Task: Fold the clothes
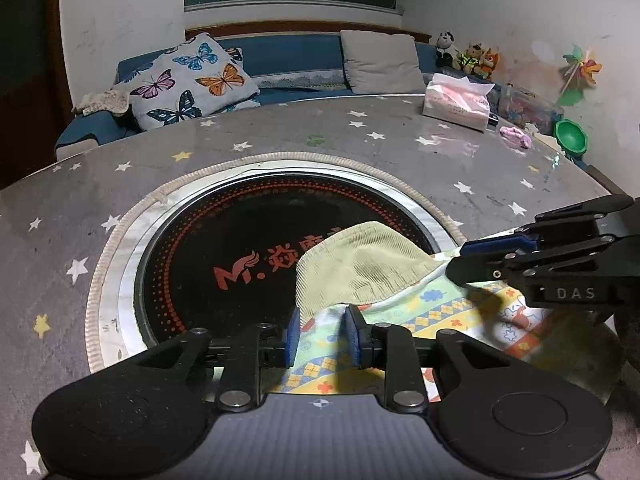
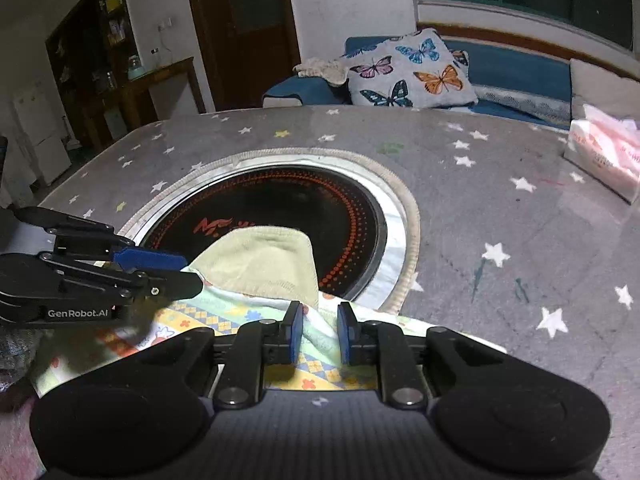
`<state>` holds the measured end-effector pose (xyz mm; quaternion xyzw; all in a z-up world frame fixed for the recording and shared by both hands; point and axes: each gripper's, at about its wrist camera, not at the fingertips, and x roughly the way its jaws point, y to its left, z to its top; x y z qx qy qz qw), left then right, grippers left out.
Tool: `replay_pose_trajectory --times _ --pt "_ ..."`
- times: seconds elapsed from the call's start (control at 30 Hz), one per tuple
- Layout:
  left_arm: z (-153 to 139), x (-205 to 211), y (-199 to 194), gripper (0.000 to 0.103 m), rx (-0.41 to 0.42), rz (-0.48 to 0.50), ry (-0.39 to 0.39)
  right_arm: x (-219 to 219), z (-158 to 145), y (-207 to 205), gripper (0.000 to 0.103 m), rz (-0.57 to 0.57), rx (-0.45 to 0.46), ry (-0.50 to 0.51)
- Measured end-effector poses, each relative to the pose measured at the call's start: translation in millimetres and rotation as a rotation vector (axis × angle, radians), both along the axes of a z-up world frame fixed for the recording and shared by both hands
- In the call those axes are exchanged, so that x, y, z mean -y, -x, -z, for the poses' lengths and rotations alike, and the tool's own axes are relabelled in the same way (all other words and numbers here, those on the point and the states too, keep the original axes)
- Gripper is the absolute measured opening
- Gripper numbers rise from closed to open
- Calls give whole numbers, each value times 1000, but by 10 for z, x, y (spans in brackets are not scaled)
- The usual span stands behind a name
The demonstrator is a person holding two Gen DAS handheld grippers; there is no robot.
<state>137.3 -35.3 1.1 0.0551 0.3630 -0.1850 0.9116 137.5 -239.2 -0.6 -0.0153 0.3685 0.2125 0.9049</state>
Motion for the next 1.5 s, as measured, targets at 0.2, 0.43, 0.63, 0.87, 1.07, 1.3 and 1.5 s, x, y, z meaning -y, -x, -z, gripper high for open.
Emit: replay_pose_trajectory --times 0.2,0.43,0.63,0.87,1.07,1.3,1.5 --pt "30 -3 -27 34 -2 -14 -5 -143 -6 -6 20 -24 4 22" --pt "19 -83 -25 45 -5 -44 13 -207 -42 64 26 -25 18 50" --pt "-168 -367 112 59 36 -123 44 -294 -203 338 37 -93 63 40" --pt "-279 -799 334 82 67 -253 59 -586 -305 742 54 -252 105 57" --pt "-234 -1068 563 86 58 -329 57 -980 -291 1065 54 -409 146 101" --pt "-189 -1330 816 85 23 -395 131 -1478 -177 1378 54 -574 187 189" --pt "-184 -1469 990 85 -10 -399 233 -1763 -59 1482 50 -630 216 277"
